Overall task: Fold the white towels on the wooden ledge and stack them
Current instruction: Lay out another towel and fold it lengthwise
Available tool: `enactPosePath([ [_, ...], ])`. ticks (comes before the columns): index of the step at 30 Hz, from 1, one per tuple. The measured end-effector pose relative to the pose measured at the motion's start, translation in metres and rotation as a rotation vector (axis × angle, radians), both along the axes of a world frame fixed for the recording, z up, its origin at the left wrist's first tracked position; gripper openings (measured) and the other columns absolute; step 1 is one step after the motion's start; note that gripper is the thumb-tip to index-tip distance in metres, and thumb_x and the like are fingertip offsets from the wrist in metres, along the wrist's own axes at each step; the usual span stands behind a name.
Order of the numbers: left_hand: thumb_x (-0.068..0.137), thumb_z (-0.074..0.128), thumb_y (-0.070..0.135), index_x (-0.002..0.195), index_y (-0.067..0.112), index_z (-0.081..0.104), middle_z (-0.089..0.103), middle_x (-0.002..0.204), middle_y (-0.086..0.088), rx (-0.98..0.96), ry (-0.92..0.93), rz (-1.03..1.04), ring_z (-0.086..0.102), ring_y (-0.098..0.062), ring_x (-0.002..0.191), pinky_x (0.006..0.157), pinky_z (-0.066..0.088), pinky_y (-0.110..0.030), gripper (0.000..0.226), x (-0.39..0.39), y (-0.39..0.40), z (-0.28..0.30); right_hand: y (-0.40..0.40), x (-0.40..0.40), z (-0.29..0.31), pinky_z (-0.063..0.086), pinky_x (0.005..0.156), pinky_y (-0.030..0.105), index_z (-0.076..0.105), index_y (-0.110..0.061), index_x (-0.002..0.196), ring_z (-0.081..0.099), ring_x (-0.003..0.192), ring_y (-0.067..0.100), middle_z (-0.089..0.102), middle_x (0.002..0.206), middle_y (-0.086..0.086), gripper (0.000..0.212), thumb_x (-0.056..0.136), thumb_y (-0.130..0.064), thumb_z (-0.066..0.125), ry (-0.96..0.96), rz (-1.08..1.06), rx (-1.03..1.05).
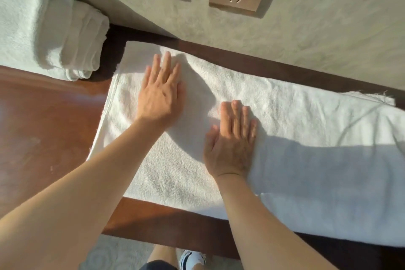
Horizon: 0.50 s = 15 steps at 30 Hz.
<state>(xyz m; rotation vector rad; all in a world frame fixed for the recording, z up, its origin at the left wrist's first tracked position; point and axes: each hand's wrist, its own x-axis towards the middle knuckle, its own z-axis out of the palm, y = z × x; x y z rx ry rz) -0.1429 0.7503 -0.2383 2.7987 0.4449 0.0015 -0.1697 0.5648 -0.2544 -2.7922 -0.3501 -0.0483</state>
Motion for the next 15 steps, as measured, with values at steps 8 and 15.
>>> enactPosePath([
  [8, 0.106, 0.026, 0.041, 0.162, 0.033, 0.007, 0.003, 0.170, 0.002, 0.106, 0.084, -0.241, -0.004, -0.024, 0.157, 0.127, 0.002, -0.045, 0.059, -0.089, -0.045, -0.016, -0.027, -0.001, 0.008, 0.021, 0.122, 0.056, 0.048, -0.006, 0.146, 0.031, 0.150, 0.028, 0.043, 0.156, 0.016, 0.055, 0.091, -0.006, 0.039, 0.049, 0.100, 0.392],
  [15, 0.106, 0.021, 0.050, 0.160, 0.031, 0.021, 0.012, 0.169, 0.000, 0.044, 0.060, -0.323, 0.006, -0.025, 0.157, 0.126, 0.012, -0.049, 0.058, -0.144, -0.071, -0.002, -0.064, -0.053, -0.004, 0.004, 0.123, 0.062, 0.017, -0.028, 0.162, 0.001, 0.157, 0.030, 0.008, 0.170, 0.004, 0.061, 0.104, -0.044, 0.025, 0.073, 0.004, -0.132],
])
